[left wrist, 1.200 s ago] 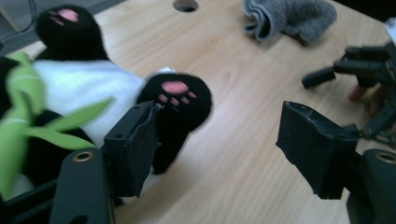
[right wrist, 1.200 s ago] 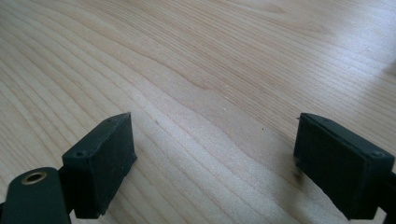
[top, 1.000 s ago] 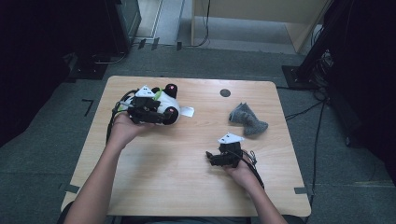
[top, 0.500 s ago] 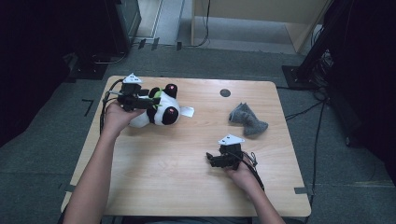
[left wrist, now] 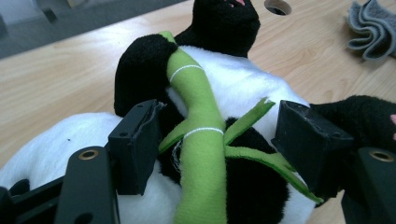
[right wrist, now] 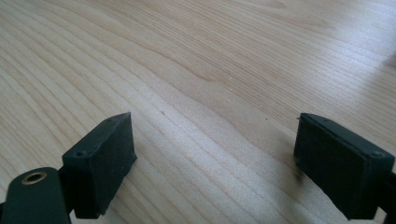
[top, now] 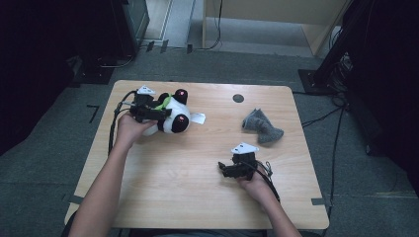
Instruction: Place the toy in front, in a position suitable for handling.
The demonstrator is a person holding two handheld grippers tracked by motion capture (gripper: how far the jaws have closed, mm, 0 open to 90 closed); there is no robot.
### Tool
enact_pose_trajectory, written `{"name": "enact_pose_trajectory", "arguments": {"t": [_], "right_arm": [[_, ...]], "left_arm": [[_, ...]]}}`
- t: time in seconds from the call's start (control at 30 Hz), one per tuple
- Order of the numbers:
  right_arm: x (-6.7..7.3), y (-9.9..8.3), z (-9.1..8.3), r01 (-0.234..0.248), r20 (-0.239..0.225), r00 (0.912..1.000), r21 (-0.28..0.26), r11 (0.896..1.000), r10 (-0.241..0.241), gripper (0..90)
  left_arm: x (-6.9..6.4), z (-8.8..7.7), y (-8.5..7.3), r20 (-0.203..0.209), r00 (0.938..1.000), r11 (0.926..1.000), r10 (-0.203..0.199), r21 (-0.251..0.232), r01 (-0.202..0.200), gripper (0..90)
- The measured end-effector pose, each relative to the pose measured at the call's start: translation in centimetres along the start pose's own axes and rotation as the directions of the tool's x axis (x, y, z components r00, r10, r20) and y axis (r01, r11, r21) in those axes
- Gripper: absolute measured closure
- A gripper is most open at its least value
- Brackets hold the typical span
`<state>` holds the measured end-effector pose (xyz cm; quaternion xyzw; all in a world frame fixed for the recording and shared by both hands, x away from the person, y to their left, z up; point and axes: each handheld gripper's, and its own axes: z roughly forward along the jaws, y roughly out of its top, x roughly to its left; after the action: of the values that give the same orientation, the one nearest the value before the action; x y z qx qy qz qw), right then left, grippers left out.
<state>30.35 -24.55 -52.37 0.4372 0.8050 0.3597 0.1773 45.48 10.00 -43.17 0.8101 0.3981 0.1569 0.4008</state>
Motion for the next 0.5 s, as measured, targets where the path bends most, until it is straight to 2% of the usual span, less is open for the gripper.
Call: {"name": "enact_pose_trajectory", "arguments": {"t": [0.07, 0.2, 0.33, 0.5], "right_arm": [[0.00, 0.00, 0.00, 0.000, 0.000, 1.0000, -0.001, 1.000, 0.000, 12.3], [0.01, 0.00, -0.01, -0.001, 0.001, 1.0000, 0.000, 1.000, 0.001, 12.3], [0.01, 0.00, 0.00, -0.001, 0.001, 1.0000, 0.000, 1.000, 0.001, 12.3], [0.02, 0.00, 0.00, -0.002, 0.002, 1.0000, 0.000, 1.000, 0.002, 12.3]], "left_arm": [[-0.22, 0.11, -0.39, -0.018, 0.9998, 0.9998, 0.011, -0.017, -0.012, 33.0], [-0.22, 0.01, -0.38, 0.005, 0.9999, 1.0000, -0.010, 0.000, 0.010, 45.1], [-0.22, -0.18, -0.26, 0.003, 0.9998, 0.9997, -0.022, 0.013, 0.022, 57.0], [0.08, -0.61, -0.09, 0.027, 0.9958, 0.9962, -0.087, 0.006, 0.087, 64.1]]}}
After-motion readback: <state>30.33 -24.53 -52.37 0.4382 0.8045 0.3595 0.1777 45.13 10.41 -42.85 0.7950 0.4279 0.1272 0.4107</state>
